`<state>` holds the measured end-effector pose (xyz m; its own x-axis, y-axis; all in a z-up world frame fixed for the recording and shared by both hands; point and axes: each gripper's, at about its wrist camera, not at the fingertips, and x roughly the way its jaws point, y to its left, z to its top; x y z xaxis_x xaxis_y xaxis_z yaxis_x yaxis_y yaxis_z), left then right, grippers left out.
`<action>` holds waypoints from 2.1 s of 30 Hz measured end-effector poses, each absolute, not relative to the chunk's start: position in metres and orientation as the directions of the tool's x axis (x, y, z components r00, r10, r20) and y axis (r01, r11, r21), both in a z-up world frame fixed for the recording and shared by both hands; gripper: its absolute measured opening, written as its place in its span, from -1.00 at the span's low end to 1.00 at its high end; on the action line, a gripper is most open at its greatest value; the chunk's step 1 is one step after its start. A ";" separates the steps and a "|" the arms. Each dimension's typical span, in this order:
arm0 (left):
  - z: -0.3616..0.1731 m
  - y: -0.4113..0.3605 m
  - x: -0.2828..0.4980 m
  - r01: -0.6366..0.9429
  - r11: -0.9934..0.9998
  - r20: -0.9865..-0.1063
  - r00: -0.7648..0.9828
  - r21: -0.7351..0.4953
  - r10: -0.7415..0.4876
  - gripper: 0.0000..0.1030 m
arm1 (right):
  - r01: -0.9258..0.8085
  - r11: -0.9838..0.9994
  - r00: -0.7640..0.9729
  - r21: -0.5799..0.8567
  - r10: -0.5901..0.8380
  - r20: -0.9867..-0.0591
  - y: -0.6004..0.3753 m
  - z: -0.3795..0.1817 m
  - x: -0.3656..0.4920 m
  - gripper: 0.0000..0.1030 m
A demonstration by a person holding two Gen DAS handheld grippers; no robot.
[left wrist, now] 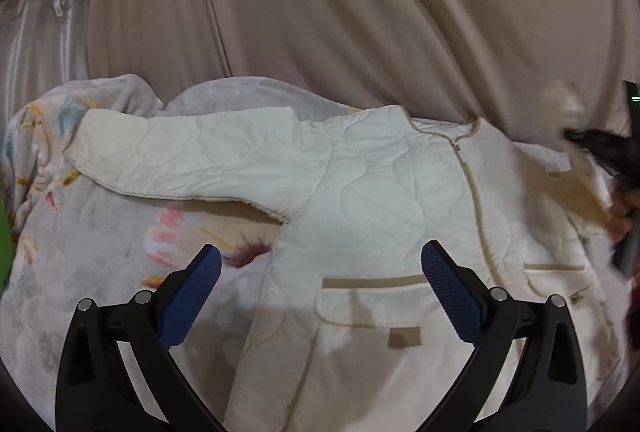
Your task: Fold large clothes
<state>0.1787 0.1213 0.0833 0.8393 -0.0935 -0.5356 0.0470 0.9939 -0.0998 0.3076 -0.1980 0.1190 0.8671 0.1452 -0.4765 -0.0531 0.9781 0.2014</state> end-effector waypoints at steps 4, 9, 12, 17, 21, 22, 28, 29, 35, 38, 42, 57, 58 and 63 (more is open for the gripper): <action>0.081 0.125 0.197 0.081 0.976 -0.567 0.803 -0.202 -0.184 0.90 | -0.243 0.965 0.753 0.101 0.253 -0.607 -0.072 0.066 0.336 -0.69; 0.065 0.130 0.235 0.122 0.929 -0.617 0.716 -0.350 -0.326 0.90 | -0.376 0.927 0.693 0.006 0.285 -0.662 -0.013 0.031 0.300 -0.46; 0.051 0.126 0.262 0.120 0.899 -0.650 0.651 -0.420 -0.391 0.90 | -0.376 0.925 0.697 0.052 0.319 -0.642 -0.048 0.040 0.269 -0.30; 0.024 0.102 0.315 0.071 0.856 -0.695 0.551 -0.512 -0.462 0.83 | -0.173 0.981 0.760 0.092 0.192 -0.621 -0.153 0.051 0.231 -0.13; 0.021 0.075 0.341 0.097 0.878 -0.706 0.556 -0.469 -0.439 0.39 | 0.025 0.985 0.769 0.168 0.089 -0.633 -0.239 0.050 0.218 -0.07; 0.022 0.067 0.346 0.118 0.885 -0.711 0.553 -0.450 -0.435 -0.02 | 0.050 0.980 0.767 0.194 0.087 -0.636 -0.255 0.048 0.217 -0.06; 0.063 0.071 0.349 0.163 0.897 -0.626 0.664 -0.412 -0.409 -0.87 | 0.163 0.960 0.774 0.229 0.020 -0.633 -0.300 0.037 0.219 -0.06; 0.073 0.076 0.346 0.170 0.897 -0.600 0.691 -0.407 -0.403 -0.87 | 0.171 0.957 0.783 0.234 0.012 -0.622 -0.304 0.039 0.221 -0.06; 0.049 0.073 0.358 0.138 0.951 -0.681 0.671 -0.276 -0.295 -0.87 | 0.220 0.951 0.734 0.217 -0.015 -0.679 -0.310 0.018 0.271 0.00; 0.020 0.079 0.364 0.102 0.956 -0.714 0.644 -0.274 -0.273 -0.87 | 0.219 0.956 0.747 0.198 -0.034 -0.664 -0.306 0.021 0.274 -0.65; 0.019 0.082 0.362 0.109 0.958 -0.698 0.664 -0.265 -0.269 -0.86 | 0.148 0.949 0.858 0.279 0.017 -0.514 -0.311 0.062 0.247 -0.77; 0.042 0.092 0.341 0.103 0.940 -0.631 0.716 -0.326 -0.298 -0.71 | 0.174 0.961 0.798 0.216 -0.009 -0.603 -0.323 0.087 0.271 -0.66; 0.056 0.096 0.336 0.102 0.933 -0.598 0.742 -0.346 -0.303 -0.70 | 0.153 0.965 0.809 0.215 0.003 -0.588 -0.318 0.094 0.276 -0.66; 0.103 0.084 0.341 0.134 0.941 -0.487 0.828 -0.311 -0.278 -0.24 | 0.046 0.977 0.832 0.210 0.079 -0.549 -0.264 0.102 0.322 -0.66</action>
<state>0.3405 0.0841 0.1026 0.8280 -0.2785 -0.4867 0.1336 0.9409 -0.3111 0.3222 -0.2638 0.1025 0.8323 0.0788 -0.5487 0.0458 0.9767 0.2097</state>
